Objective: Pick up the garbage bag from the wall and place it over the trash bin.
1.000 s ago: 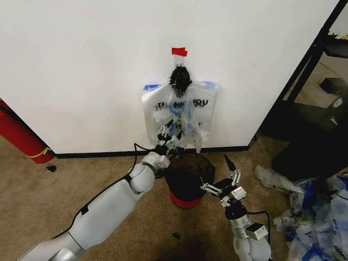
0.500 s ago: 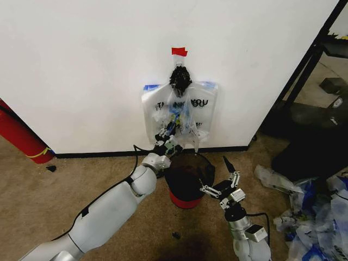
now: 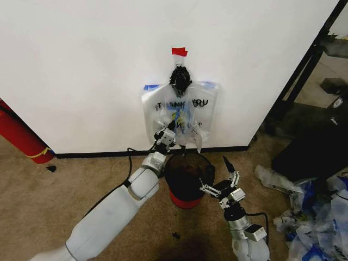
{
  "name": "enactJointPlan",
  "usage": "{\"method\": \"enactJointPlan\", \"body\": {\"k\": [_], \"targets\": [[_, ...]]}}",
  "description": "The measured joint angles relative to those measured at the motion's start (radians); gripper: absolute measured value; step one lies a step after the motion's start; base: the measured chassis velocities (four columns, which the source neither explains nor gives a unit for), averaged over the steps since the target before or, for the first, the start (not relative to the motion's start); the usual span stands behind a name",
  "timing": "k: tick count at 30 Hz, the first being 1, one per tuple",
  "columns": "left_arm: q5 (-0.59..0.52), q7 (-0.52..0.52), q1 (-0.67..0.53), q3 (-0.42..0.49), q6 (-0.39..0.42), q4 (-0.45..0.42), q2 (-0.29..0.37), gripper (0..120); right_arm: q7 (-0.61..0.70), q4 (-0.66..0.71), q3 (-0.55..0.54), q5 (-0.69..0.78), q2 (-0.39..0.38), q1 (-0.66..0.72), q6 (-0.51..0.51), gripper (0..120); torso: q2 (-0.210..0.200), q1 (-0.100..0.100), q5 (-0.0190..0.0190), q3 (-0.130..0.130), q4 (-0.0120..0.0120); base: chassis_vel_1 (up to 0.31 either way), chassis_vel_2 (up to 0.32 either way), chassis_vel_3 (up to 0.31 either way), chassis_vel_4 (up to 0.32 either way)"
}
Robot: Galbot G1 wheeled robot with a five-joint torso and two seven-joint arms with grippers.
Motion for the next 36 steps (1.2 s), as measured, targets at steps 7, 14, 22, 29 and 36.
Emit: {"method": "enactJointPlan", "body": {"k": [7, 14, 22, 29, 36], "targets": [[-0.165, 0.194, 0.134, -0.102, -0.1, -0.087, -0.052, 0, 0.023, 0.023, -0.03, 0.158, -0.039, 0.029, -0.047, 100, 0.0, 0.0, 0.0, 0.0, 0.0002, 0.0, 0.0, 0.0, 0.0], [-0.172, 0.234, 0.177, -0.134, -0.12, -0.099, -0.061, 0, 0.081, 0.039, -0.041, 0.226, -0.098, 0.077, -0.112, 100, 0.0, 0.0, 0.0001, 0.0, 0.0002, 0.0, 0.0, 0.0, 0.0], [-0.156, 0.234, 0.18, -0.135, -0.119, -0.101, -0.058, 0, 0.278, 0.001, -0.05, 0.029, -0.255, 0.192, -0.191, 100, 0.0, 0.0, 0.0003, 0.0, 0.0003, 0.0, 0.0, 0.0, 0.0], [-0.132, 0.235, 0.153, -0.1, -0.122, -0.073, -0.071, 0, 0.326, -0.088, -0.084, -0.265, -0.415, 0.341, -0.186, 100, 0.0, 0.0, 0.0003, 0.0, 0.0001, 0.0, 0.0, 0.0, 0.0], [-0.121, 0.235, 0.137, -0.089, -0.124, -0.059, -0.078, 0, 0.343, -0.17, -0.189, -0.467, -0.508, 0.477, -0.169, 100, 0.0, 0.0, 0.0, 0.0, 0.0003, 0.0, 0.0, 0.0, 0.0]]}}
